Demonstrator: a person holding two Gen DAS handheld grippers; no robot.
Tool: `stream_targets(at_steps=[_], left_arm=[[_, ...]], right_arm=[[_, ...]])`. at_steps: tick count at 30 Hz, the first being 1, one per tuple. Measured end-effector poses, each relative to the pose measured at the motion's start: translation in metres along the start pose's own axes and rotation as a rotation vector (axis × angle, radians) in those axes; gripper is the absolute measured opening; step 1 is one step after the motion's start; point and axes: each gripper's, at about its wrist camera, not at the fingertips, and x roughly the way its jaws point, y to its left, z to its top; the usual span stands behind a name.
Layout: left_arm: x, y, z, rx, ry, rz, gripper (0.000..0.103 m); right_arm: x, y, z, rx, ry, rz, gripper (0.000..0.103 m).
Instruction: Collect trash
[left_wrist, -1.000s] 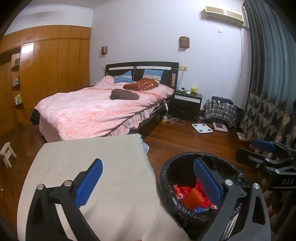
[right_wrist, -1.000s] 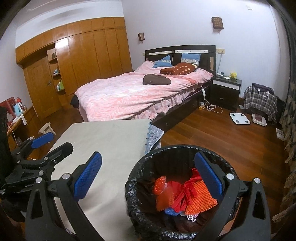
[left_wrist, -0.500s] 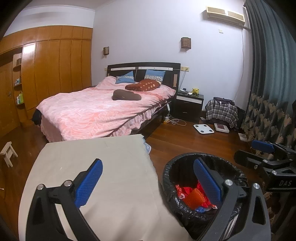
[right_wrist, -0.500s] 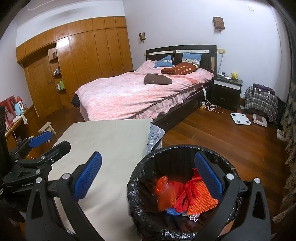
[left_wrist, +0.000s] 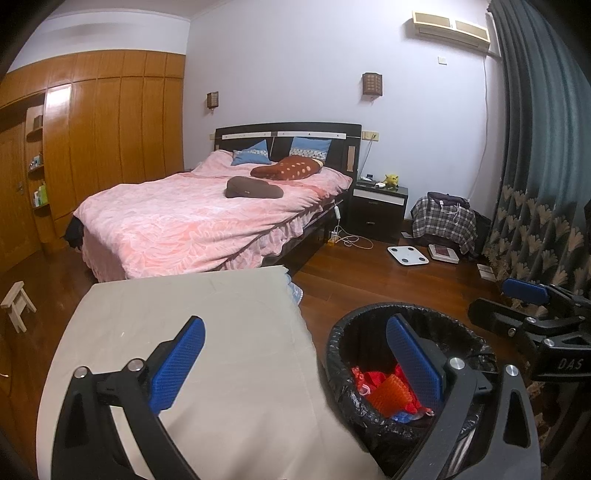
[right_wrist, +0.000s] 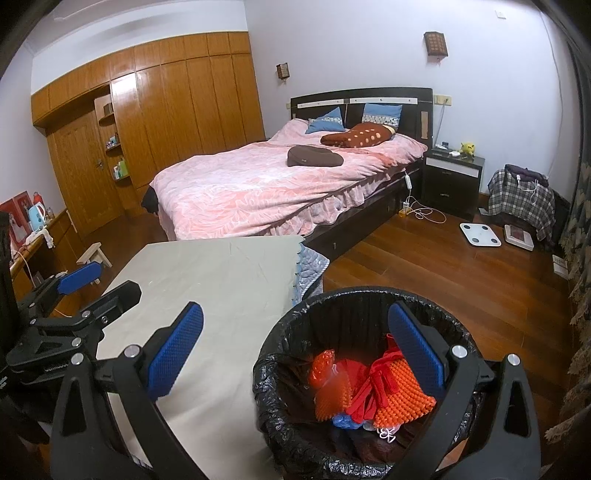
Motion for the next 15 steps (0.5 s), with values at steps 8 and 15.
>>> stream_targets(at_steps=[8, 15], left_arm=[[0.0000, -0.0001, 0.0002, 0.000, 0.000, 0.000, 0.097], [0.0003, 0.0012, 0.0005, -0.003, 0.002, 0.000, 0.097]], right_arm=[[0.0001, 0.0002, 0.0005, 0.000, 0.001, 0.002, 0.098], [0.0014, 0.0002, -0.0007, 0.001, 0.001, 0.001, 0.098]])
